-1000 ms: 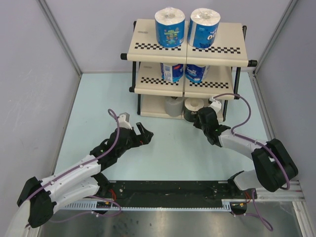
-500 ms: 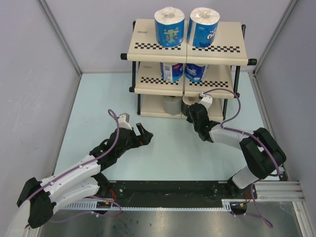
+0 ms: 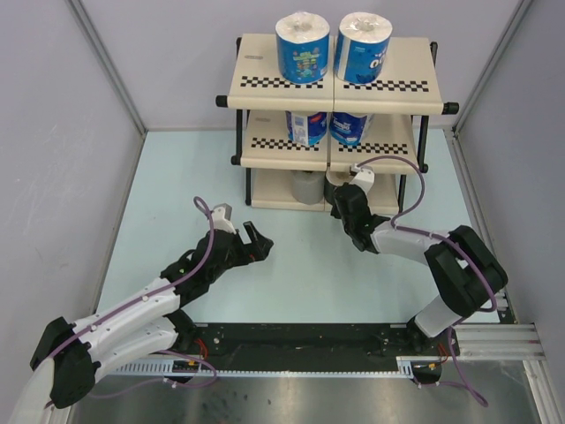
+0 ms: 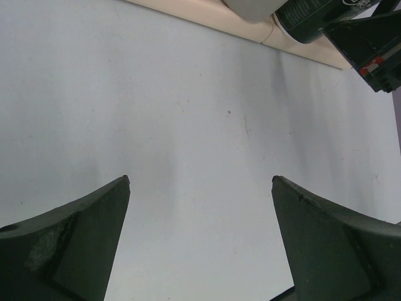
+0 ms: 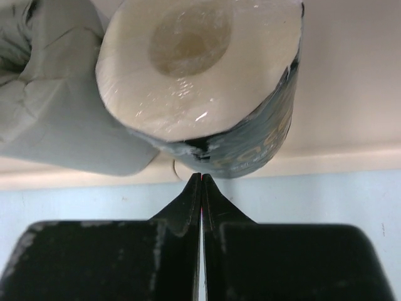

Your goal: Place and organize the paper towels onto the shelf

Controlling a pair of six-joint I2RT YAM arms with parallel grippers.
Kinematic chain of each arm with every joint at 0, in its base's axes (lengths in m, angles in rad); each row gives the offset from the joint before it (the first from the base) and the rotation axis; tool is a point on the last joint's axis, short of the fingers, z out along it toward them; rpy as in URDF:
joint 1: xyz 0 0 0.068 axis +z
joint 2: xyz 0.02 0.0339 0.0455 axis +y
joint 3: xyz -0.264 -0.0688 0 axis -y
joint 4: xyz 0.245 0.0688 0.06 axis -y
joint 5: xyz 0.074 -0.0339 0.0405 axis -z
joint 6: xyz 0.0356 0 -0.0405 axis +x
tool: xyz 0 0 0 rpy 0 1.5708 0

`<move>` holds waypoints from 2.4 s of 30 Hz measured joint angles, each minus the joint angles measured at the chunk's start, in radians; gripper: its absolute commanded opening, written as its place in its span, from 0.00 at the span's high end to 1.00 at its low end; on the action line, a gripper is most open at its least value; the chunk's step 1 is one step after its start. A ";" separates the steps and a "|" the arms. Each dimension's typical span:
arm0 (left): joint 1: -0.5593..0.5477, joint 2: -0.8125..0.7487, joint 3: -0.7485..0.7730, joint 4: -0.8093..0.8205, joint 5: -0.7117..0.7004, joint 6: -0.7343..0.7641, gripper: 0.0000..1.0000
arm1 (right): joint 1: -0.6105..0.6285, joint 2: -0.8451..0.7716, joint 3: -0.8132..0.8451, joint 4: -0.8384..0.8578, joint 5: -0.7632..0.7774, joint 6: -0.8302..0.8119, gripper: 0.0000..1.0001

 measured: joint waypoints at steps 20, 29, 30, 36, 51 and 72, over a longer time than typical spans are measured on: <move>0.000 0.000 -0.022 0.016 0.018 0.001 0.00 | -0.101 -0.043 -0.289 0.410 -0.179 0.052 1.00; 0.000 -0.005 -0.039 0.031 0.020 0.002 0.00 | -0.126 0.072 -0.296 0.679 -0.263 0.057 1.00; 0.000 -0.005 -0.039 0.032 0.020 0.002 0.00 | -0.126 0.082 -0.296 0.702 -0.264 0.057 1.00; 0.000 0.003 -0.040 0.035 0.023 0.002 0.00 | -0.126 0.123 -0.296 0.796 -0.268 0.050 1.00; 0.000 -0.004 -0.049 0.034 0.028 0.002 0.00 | -0.150 0.277 -0.293 0.986 -0.299 0.025 1.00; 0.000 0.014 -0.050 0.045 0.028 0.008 0.00 | -0.140 0.113 -0.388 1.023 -0.080 -0.008 1.00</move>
